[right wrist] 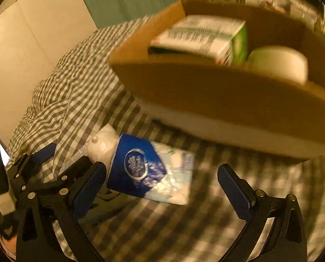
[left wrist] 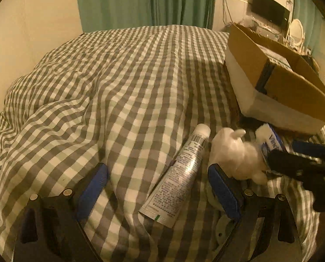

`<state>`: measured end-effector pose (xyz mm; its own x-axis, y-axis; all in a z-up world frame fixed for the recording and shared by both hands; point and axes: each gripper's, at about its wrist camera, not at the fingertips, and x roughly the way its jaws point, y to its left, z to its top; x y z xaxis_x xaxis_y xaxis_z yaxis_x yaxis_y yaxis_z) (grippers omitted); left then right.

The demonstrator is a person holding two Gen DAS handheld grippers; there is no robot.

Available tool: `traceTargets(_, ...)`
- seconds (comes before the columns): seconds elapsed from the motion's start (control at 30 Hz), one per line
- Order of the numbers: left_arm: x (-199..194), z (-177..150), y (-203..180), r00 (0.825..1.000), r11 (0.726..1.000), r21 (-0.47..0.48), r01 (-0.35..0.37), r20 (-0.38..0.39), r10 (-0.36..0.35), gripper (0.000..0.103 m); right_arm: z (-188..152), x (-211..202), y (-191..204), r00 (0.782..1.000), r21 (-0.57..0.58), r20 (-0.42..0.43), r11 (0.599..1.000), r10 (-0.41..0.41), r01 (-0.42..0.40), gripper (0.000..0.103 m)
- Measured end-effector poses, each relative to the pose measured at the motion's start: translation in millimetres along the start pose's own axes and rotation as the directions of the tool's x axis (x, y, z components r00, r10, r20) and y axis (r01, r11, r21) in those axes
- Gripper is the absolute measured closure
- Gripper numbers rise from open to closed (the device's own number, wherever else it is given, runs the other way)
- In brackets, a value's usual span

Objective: Organize objects
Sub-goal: 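Grasp the blue tissue pack with right tool while left tool grasps the toothpaste tube, then drop tissue pack and toothpaste tube into the cardboard box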

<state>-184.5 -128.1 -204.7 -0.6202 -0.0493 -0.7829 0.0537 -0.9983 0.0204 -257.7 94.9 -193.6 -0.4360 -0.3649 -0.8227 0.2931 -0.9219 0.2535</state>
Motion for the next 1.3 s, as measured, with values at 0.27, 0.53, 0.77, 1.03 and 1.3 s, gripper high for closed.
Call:
traceTargets(0.27, 17.6, -3.4, -24.0, 0.999, 0.993, 0.119, -0.014, -0.028, 0.017, 0.01, -10.5, -23.5, 1.6, 1.0, -0.067, 0.008, 0.997, -0.027, 0.028, 0.028)
traceTargets(0.53, 33.0, 7.2, -15.5, 1.0, 0.999, 0.052, 0.012, -0.024, -0.011, 0.046, -18.6, -60.3, -15.2, 0.997, -0.055, 0.064, 0.997, -0.047, 0.05, 0.028)
traceTargets(0.77, 13.4, 3.9, -16.7, 1.0, 0.998, 0.067, -0.003, -0.022, 0.005, 0.077, -22.3, -87.0, -30.6, 0.995, -0.026, 0.098, 0.999, -0.029, 0.032, 0.028)
traceTargets(1.03, -46.1, -3.2, -24.0, 0.999, 0.997, 0.063, 0.042, 0.007, -0.042, 0.077, -35.8, -120.7, -32.1, 0.987, -0.018, 0.157, 0.999, -0.036, 0.039, 0.028)
traceTargets(1.3, -84.4, 16.4, -42.7, 0.988, 0.99, 0.061, 0.127, 0.075, -0.131, 0.077, -44.3, -162.9, -29.1, 0.973, -0.02, 0.224, 0.998, -0.06, 0.066, 0.028)
